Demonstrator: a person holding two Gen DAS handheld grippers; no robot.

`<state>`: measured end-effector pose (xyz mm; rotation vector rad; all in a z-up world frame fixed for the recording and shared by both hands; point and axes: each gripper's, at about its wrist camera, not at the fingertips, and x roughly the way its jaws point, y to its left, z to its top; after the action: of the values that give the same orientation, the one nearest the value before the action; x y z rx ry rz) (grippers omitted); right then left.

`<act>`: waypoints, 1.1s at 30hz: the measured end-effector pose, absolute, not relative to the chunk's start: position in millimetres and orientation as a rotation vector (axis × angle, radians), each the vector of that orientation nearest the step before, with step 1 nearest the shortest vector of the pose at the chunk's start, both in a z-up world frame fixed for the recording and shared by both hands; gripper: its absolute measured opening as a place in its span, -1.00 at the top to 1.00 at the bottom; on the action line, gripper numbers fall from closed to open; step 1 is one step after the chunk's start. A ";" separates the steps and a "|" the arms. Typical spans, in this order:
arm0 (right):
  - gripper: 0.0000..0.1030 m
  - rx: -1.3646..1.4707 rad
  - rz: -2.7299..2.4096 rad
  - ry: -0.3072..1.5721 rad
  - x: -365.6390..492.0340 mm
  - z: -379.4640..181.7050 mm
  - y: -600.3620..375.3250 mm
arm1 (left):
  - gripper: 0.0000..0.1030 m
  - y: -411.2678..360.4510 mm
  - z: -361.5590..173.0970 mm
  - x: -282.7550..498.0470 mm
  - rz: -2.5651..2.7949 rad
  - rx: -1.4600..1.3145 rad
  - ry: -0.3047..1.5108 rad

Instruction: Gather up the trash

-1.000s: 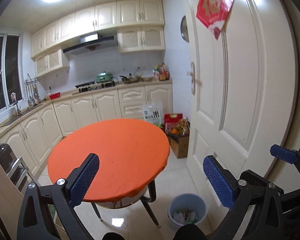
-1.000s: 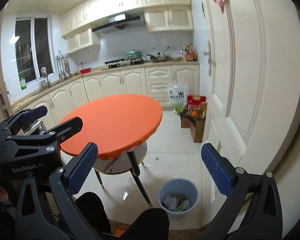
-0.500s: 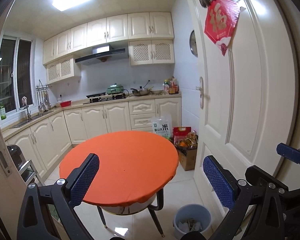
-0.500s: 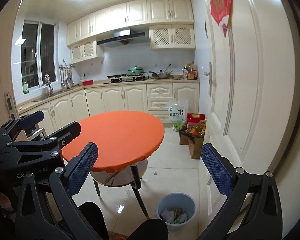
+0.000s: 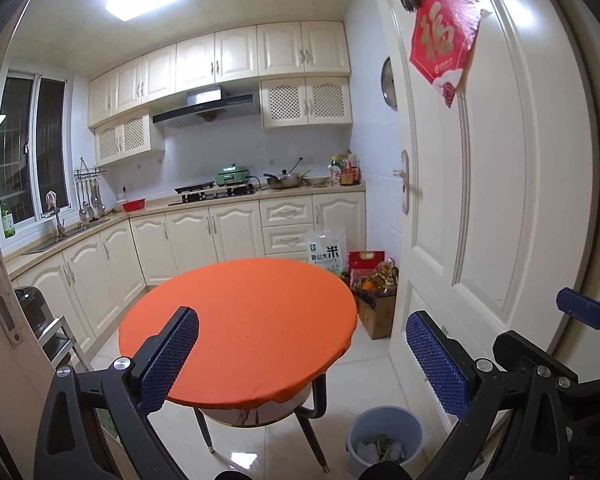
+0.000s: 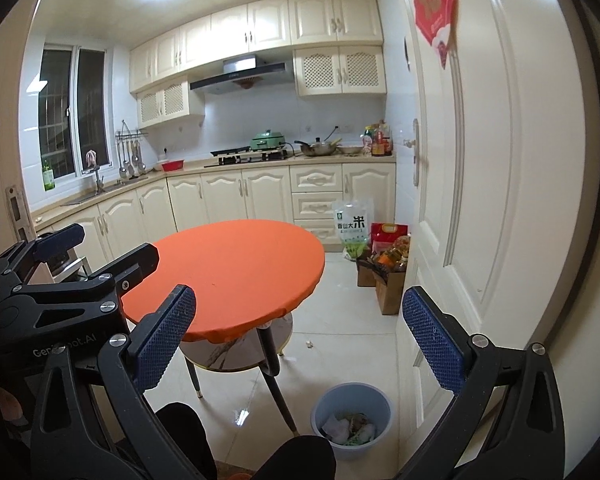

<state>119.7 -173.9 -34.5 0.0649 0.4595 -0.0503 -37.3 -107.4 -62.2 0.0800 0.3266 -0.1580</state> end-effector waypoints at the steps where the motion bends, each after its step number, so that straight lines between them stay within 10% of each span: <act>1: -1.00 0.065 -0.050 0.457 119.5 -34.5 -174.2 | -0.99 -107.9 -62.1 -36.0 -0.159 0.079 0.326; 33: -1.00 0.062 -0.062 0.449 117.3 -36.1 -175.2 | -0.99 -107.5 -73.4 -26.9 -0.151 0.098 0.319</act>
<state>117.3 -175.2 -36.1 0.0622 0.4487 -0.0616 -26.9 -107.5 -73.4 0.0982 0.3188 -0.1515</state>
